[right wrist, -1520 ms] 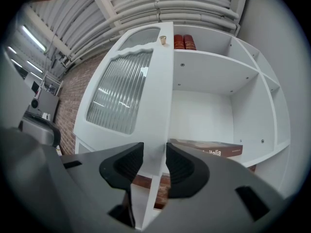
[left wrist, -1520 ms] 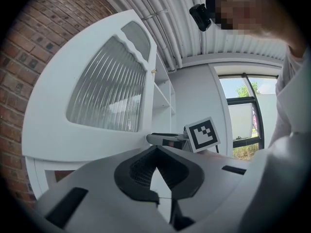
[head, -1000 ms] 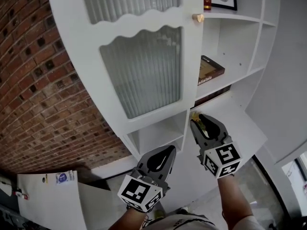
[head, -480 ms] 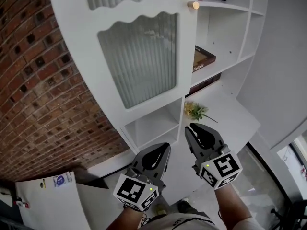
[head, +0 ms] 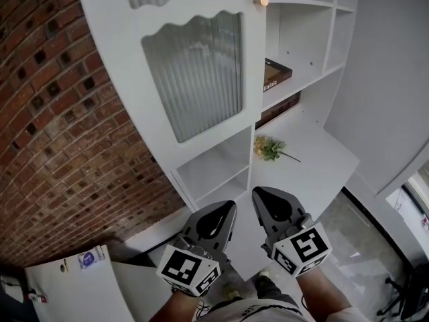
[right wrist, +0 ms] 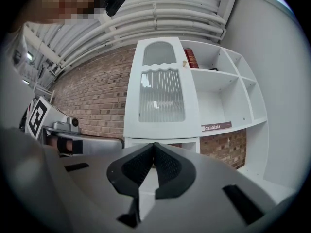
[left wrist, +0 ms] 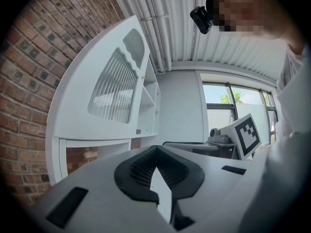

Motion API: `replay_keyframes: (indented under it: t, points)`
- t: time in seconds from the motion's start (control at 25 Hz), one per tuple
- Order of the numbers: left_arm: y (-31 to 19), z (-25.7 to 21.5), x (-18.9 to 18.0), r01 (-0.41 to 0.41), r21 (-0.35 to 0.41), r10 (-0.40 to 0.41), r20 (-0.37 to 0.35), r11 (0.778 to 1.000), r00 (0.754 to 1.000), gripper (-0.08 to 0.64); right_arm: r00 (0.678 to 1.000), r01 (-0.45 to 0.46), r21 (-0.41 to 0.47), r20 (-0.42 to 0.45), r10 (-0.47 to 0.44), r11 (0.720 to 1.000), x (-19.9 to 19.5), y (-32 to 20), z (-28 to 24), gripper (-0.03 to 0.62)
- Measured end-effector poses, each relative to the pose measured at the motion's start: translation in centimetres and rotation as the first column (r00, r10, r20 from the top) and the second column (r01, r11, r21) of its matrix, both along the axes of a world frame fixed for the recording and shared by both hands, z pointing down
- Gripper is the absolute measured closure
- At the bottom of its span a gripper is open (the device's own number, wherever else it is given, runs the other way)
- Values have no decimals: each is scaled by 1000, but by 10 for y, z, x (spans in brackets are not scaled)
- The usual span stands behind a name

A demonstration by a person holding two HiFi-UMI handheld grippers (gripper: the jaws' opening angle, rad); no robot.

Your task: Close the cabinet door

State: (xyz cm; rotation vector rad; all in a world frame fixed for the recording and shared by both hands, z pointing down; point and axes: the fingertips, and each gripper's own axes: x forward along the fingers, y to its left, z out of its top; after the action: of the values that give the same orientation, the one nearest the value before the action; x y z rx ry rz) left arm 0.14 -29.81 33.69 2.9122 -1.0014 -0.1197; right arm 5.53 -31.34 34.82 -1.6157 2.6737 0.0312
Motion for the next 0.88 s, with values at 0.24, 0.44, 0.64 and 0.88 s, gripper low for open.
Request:
replay_keyframes:
  t: [0.24,0.44,0.64,0.88]
  points:
    - [13,-4,-10,-13,16,13,-3,1000,1000,549,1000,-21,7,-6,21,1000,-10,17,-1,575]
    - [21,-11,-19,-21,26,21,-16,999,1000,549,999,-29,20,-17,29,999,-19,31,-5,575]
    - [28,-15,-23,-30,37,31,-20,999,999,549,999,-37,33,-21,38,999,-23,37,-10,575]
    - [32,-19,-27,-33,52,34,-23,998,999,549,999,-37,51,-26,38,998,-29,42,-15,575]
